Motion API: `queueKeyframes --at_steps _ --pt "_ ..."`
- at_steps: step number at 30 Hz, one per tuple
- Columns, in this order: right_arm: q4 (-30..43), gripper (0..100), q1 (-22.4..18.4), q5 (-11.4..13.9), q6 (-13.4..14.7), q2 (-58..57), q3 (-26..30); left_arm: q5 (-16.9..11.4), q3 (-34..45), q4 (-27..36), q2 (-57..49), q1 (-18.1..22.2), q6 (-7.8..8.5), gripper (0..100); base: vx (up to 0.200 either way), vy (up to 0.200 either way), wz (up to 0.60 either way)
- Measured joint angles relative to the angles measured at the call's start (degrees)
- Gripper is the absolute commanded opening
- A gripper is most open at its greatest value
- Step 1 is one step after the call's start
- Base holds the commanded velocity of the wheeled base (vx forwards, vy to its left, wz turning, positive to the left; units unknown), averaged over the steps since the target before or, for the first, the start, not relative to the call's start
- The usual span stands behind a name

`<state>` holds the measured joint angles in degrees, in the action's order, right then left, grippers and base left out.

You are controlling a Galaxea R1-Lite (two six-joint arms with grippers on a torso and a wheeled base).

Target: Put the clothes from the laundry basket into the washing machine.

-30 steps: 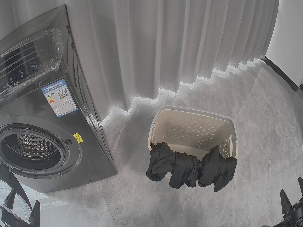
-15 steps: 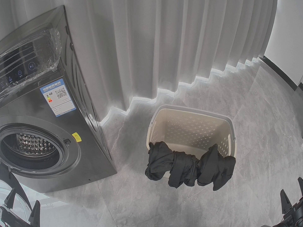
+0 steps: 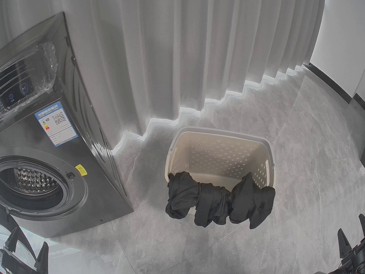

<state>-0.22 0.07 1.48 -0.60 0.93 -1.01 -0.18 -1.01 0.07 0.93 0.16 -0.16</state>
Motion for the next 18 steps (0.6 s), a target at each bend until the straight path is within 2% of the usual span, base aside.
queueKeyframes --at_steps 12,18 --pt "0.0 100 0.0 0.0 0.0 0.0 0.0 0.0 0.0 -0.1 0.0 0.0 0.00 100 0.000 0.000 0.00" --pt "0.0 100 -0.1 0.0 0.1 0.0 0.0 0.0 0.0 -0.1 0.0 0.0 -0.06 100 0.200 -0.200 0.00"
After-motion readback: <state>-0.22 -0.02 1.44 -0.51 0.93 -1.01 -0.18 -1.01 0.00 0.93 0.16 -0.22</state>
